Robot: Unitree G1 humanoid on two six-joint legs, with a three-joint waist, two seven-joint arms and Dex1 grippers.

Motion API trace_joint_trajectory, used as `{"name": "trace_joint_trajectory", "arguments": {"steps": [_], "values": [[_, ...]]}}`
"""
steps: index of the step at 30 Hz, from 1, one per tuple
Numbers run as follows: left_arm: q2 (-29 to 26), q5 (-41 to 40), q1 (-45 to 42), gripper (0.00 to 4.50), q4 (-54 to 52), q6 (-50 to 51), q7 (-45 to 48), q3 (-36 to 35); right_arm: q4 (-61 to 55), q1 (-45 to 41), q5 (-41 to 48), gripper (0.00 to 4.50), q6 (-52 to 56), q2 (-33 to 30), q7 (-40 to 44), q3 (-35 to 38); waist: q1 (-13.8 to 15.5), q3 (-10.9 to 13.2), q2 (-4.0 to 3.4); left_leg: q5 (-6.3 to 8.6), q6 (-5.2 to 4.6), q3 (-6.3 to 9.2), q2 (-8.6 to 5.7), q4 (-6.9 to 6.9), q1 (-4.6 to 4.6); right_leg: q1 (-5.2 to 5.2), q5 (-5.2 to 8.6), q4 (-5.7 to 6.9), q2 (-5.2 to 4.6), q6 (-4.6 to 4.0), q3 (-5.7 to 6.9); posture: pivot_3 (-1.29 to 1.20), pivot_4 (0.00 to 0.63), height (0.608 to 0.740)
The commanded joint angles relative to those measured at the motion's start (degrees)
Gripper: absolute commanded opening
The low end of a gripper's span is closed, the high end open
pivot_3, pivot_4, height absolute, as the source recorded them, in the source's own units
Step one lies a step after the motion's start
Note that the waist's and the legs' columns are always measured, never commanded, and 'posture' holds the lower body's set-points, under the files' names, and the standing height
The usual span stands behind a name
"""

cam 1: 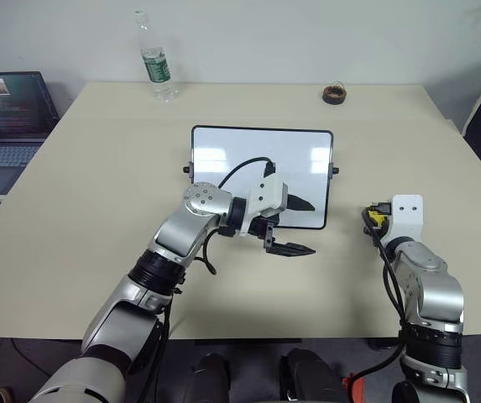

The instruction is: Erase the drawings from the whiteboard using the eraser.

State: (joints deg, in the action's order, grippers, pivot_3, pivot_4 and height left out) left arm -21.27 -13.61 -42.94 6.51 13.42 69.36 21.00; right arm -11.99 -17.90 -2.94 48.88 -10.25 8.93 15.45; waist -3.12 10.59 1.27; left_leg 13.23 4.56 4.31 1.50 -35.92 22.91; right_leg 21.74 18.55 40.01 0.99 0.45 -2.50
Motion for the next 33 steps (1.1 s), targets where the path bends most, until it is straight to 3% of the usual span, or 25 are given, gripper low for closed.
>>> {"name": "trace_joint_trajectory", "arguments": {"steps": [1, 5, 12, 14, 16, 24, 29, 33], "values": [[-2.5, -0.2, 2.6, 4.50, -4.2, 1.1, -1.1, -2.6, -0.5, -2.0, 2.5, 3.09, -3.7, -1.1, -0.7, 2.3, -0.2, 0.0, -0.02, 0.00, 0.00, -0.01, 0.02, 0.00, -0.01, 0.00, 0.00, 0.01, 0.00, 0.00, -0.02, 0.00, 0.150, 0.740], [-5.0, -1.0, 7.7, 4.50, -7.0, 3.6, -7.4, -8.3, -2.8, -2.3, 4.3, 4.49, -5.3, -1.9, -0.6, 2.8, -0.2, 0.0, -0.04, 0.00, 0.00, 0.01, 0.09, 0.01, -0.03, 0.02, 0.00, 0.04, 0.00, -0.01, -0.01, 0.00, 0.150, 0.740], [-5.2, -3.6, 22.2, 4.50, -20.2, 11.0, -24.5, -23.0, -13.7, 2.9, 9.1, 4.49, -9.5, -3.0, 4.6, -0.2, 0.1, 0.0, -0.06, 0.01, -0.01, 0.06, 0.12, 0.00, 0.02, 0.02, 0.00, -0.02, -0.13, 0.00, 0.01, 0.00, 0.150, 0.740], [-2.4, -4.3, 27.0, 4.50, -25.6, 14.2, -33.0, -28.8, -15.8, 7.6, 8.9, 4.49, -12.6, -2.4, 4.5, -1.1, 0.2, 0.0, -0.06, 0.02, -0.01, 0.09, 0.17, 0.00, 0.02, 0.00, 0.00, -0.04, -0.16, 0.00, 0.03, 0.00, 0.150, 0.740], [1.4, -2.7, 30.5, 4.50, -29.5, 14.9, -42.1, -33.4, -14.9, 13.0, 7.7, 4.49, -23.0, -1.1, 3.8, -1.2, 0.8, 0.0, -0.04, 0.02, -0.01, 0.13, 0.24, 0.00, 0.02, -0.01, 0.02, -0.05, -0.25, 0.02, 0.05, 0.00, 0.150, 0.740], [8.0, 5.2, 39.5, 4.50, -33.6, 10.4, -58.1, -35.4, -10.7, 26.6, 13.5, 4.49, -39.6, 1.0, 8.1, 1.8, 1.4, 0.0, -0.03, 0.02, 0.00, 0.07, 0.12, -0.08, -0.40, -0.46, 0.00, -0.08, -0.25, 0.17, -0.01, 0.00, 0.150, 0.740], [10.8, 7.8, 46.7, 4.50, -34.5, 9.1, -61.6, -33.3, -11.6, 30.6, 13.5, 4.49, -40.4, -0.8, 8.7, 1.4, 1.2, 0.0, -0.04, 0.02, 0.01, -0.02, 0.11, -0.06, -0.40, -0.38, 0.00, -0.04, -0.20, 0.13, -0.07, 0.00, 0.150, 0.740], [12.4, 8.6, 46.7, 4.50, -32.8, 7.3, -63.2, -31.7, -11.1, 30.0, 13.7, 4.49, -39.5, -3.4, 9.5, 0.9, 1.3, 0.0, -0.04, 0.02, 0.01, 0.01, 0.10, -0.08, -0.42, -0.41, 0.11, -0.04, -0.17, 0.31, -0.06, 0.00, 0.150, 0.740]]}}
